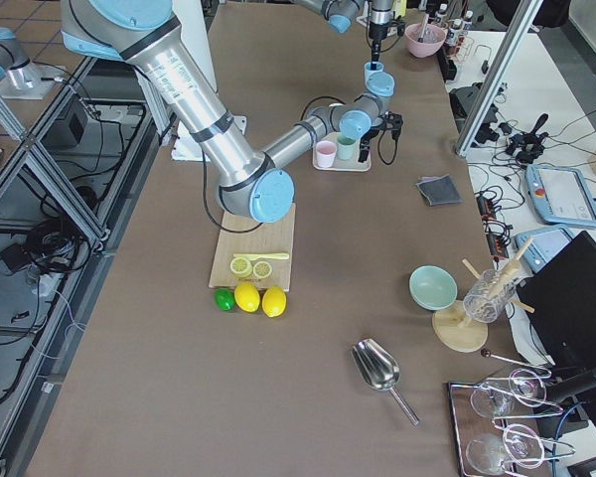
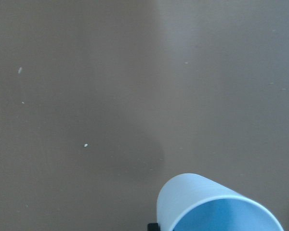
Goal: Place all cups on tray
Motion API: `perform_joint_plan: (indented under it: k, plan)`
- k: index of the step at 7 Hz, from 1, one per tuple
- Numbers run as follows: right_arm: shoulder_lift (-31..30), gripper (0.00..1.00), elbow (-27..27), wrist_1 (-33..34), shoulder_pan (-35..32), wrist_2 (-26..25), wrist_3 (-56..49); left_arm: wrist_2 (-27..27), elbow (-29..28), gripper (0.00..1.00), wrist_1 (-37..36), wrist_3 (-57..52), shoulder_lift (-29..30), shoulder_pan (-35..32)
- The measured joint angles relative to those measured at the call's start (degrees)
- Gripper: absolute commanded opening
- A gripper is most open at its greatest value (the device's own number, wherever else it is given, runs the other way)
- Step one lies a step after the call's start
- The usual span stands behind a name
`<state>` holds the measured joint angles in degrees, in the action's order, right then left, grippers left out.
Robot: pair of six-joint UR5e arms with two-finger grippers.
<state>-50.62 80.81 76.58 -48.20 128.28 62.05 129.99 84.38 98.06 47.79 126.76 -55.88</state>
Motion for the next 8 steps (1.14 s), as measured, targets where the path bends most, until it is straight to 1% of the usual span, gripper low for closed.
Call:
perform_joint_plan:
  k: [2,3,4,5,6,8]
  plan:
    - [-4.75,1.00,1.50,0.06,-3.54,0.88,-7.11,-7.08,0.65,0.00,-0.72,10.94,4.97,8.85]
    - [-6.71,1.00,1.68,0.05,-5.12,1.01,-10.58,-9.41,-0.58,0.00,-0.26,13.04,6.43,11.47]
    - [-8.24,1.00,1.73,0.01,-6.44,1.19,-13.03,-10.86,-3.24,0.00,1.31,13.84,7.98,12.70]
    - [-9.17,1.00,1.89,-0.01,-7.26,1.55,-14.25,-11.53,-5.87,0.97,2.92,13.97,9.33,13.11]
    - [-9.61,1.00,2.14,-0.02,-7.62,1.87,-14.73,-11.81,-7.45,0.98,3.76,13.72,10.11,13.21]
    - [-9.89,1.00,2.45,0.07,-8.15,2.56,-14.94,-11.83,-7.98,0.98,4.06,13.48,10.61,12.90]
